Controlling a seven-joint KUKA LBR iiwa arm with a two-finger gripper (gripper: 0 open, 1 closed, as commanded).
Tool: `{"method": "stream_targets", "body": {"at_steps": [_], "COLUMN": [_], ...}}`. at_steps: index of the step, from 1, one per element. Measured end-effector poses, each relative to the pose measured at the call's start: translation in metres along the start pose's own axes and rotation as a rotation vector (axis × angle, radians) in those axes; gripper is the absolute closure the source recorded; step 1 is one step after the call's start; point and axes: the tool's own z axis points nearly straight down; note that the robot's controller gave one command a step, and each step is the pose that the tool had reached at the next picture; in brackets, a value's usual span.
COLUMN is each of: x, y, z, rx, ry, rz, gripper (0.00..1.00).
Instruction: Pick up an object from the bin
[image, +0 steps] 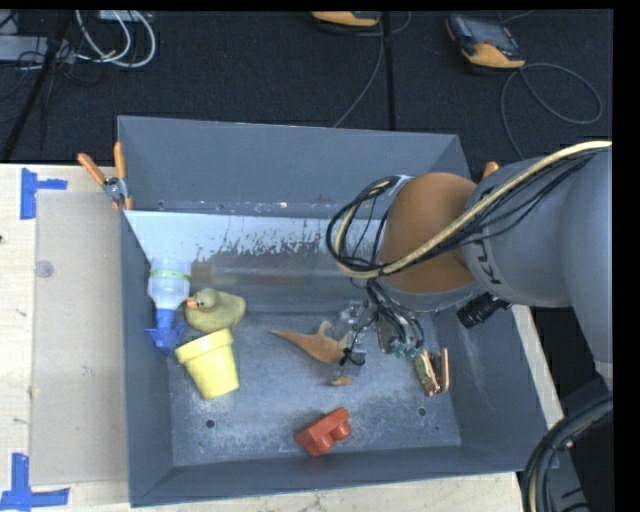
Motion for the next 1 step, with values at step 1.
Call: {"method": "stream_targets", "body": {"at_steps": [1], "x": [-0.0021], "y": [0.0002], "z": [-0.0176], "rx": [-0.001], "ry": [-0.008], "rz": [0.0], "gripper": [1.0]}}
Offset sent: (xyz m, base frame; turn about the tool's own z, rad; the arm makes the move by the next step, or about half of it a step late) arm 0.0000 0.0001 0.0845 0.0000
